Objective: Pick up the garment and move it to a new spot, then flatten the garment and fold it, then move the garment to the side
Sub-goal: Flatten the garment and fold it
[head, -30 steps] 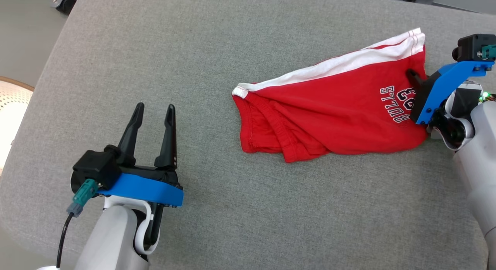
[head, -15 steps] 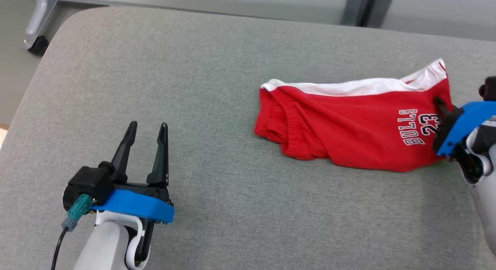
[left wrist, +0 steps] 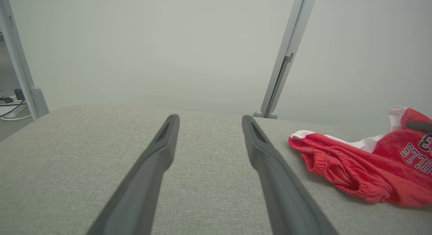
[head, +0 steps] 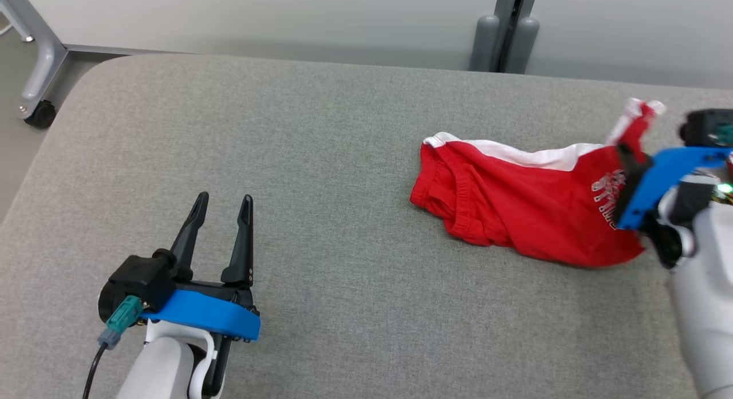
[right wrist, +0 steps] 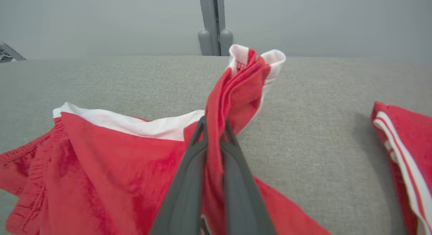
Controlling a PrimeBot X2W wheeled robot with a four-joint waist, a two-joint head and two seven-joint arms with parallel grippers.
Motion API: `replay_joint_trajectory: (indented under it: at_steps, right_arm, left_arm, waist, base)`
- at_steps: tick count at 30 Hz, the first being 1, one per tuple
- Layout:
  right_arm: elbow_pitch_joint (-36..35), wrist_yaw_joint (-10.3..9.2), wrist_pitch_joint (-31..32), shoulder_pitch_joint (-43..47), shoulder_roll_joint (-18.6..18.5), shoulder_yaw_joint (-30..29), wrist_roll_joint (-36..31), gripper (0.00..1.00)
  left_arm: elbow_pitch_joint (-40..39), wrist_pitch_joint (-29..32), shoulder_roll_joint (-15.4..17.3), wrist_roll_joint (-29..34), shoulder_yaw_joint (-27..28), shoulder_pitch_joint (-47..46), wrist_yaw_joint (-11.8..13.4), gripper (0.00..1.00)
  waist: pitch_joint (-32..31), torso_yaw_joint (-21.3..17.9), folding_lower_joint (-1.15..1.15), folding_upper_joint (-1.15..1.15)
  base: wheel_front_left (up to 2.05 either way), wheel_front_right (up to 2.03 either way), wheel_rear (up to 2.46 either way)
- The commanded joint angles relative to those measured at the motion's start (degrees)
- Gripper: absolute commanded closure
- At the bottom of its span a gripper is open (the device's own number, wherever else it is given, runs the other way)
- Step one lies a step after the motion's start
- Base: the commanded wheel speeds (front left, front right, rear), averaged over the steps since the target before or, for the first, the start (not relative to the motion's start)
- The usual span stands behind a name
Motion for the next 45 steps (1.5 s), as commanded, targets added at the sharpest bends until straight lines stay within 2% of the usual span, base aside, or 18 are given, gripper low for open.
replay_joint_trajectory:
  at_steps: [1, 8, 12, 18, 22, 23, 24, 25, 26, 31, 36, 41, 45]
  right_arm:
    - [-2.1, 0.01, 1.6, -0.8, 1.8, 1.0, -0.8, 1.0]
    - [-8.6, 0.01, 8.1, 0.6, 9.2, 6.3, -0.5, 1.0]
    - [-6.8, 0.01, 8.9, -0.1, 11.1, 6.5, -1.1, 1.0]
    - [-1.4, 0.01, 6.5, -2.8, 12.6, 5.5, -2.5, 1.0]
    - [2.0, 0.01, 5.4, -4.5, 12.8, 8.4, -0.3, 1.0]
    - [2.5, 0.01, 5.0, -4.8, 12.8, 9.6, 0.5, 0.88]
    - [3.1, 0.01, 4.8, -5.0, 12.7, 11.0, 1.9, 0.63]
    - [3.5, 0.01, 4.6, -5.3, 12.7, 12.4, 3.3, 0.34]
    - [3.8, 0.01, 4.5, -5.5, 12.7, 13.5, 4.5, 0.0]
    - [2.9, 0.01, 3.1, -6.2, 12.7, 18.6, 9.2, 0.0]
    - [-5.3, 0.01, -0.4, -7.0, 12.7, 21.5, 19.6, 0.0]
    - [-11.5, 0.01, -5.9, -4.4, 5.6, 20.5, 15.9, 0.0]
    - [-13.0, 0.01, -8.9, 0.0, 0.9, 15.6, 10.9, 0.0]
  left_arm:
    - [0.2, -0.2, 0.1, -0.2, -0.2, 0.8, -0.1, 0.0]
    - [0.3, -0.2, -0.4, -0.9, -1.3, 0.8, -0.1, 0.0]
    - [0.2, -0.2, -0.5, -1.3, -2.2, -0.2, -0.1, 0.0]
    - [0.3, -0.2, -0.7, -1.5, -3.2, -1.3, -0.1, 0.0]
    - [0.3, -0.2, -0.9, -1.8, -3.5, -2.0, -0.1, 0.0]
    - [0.4, -0.2, -0.9, -1.9, -3.5, -1.9, -0.1, 0.0]
    - [0.4, -0.2, -0.9, -1.9, -3.5, -2.0, -0.1, 0.0]
    - [0.5, -0.2, -1.0, -1.8, -3.4, -2.0, -0.1, 0.0]
    - [0.5, -0.2, -1.0, -1.8, -3.4, -2.1, -0.1, 0.0]
    - [0.7, -0.2, -0.9, -1.8, -3.0, -2.0, -0.1, 0.0]
    - [0.6, -0.2, -0.3, -1.3, -2.0, -0.8, -0.1, 0.0]
    - [0.7, -0.2, -0.1, -1.0, -1.1, 0.2, -0.1, 0.0]
    - [0.7, -0.2, 0.2, -1.0, -1.0, 1.1, -0.1, 0.0]
  waist:
    - [-0.4, 0.2, 0.0, 0.0]
    - [-1.3, 2.1, 0.0, 0.0]
    - [-0.6, 3.6, 0.0, 0.0]
    - [1.0, 5.9, 0.0, 0.0]
    - [1.9, 7.0, 0.0, 0.0]
    - [2.0, 7.1, 0.0, 0.0]
    - [2.1, 7.2, 0.0, 0.0]
    - [2.1, 7.2, 0.0, 0.0]
    - [2.1, 7.3, 0.0, 0.0]
    - [1.6, 6.7, 0.0, 0.0]
    - [0.1, 4.8, 0.0, 0.0]
    - [-1.8, 3.0, 0.0, 0.0]
    - [-2.8, 1.8, 0.0, 0.0]
  base:
    - [0.0, 0.0, 0.0]
    - [0.0, 0.0, 0.0]
    - [0.0, 0.0, 0.0]
    - [0.0, 0.0, 0.0]
    - [0.0, 0.0, 0.0]
    - [0.0, 0.0, 0.0]
    - [0.0, 0.0, 0.0]
    - [0.0, 0.0, 0.0]
    - [0.0, 0.0, 0.0]
    - [0.0, 0.0, 0.0]
    - [0.0, 0.0, 0.0]
    - [0.0, 0.0, 0.0]
    - [0.0, 0.0, 0.0]
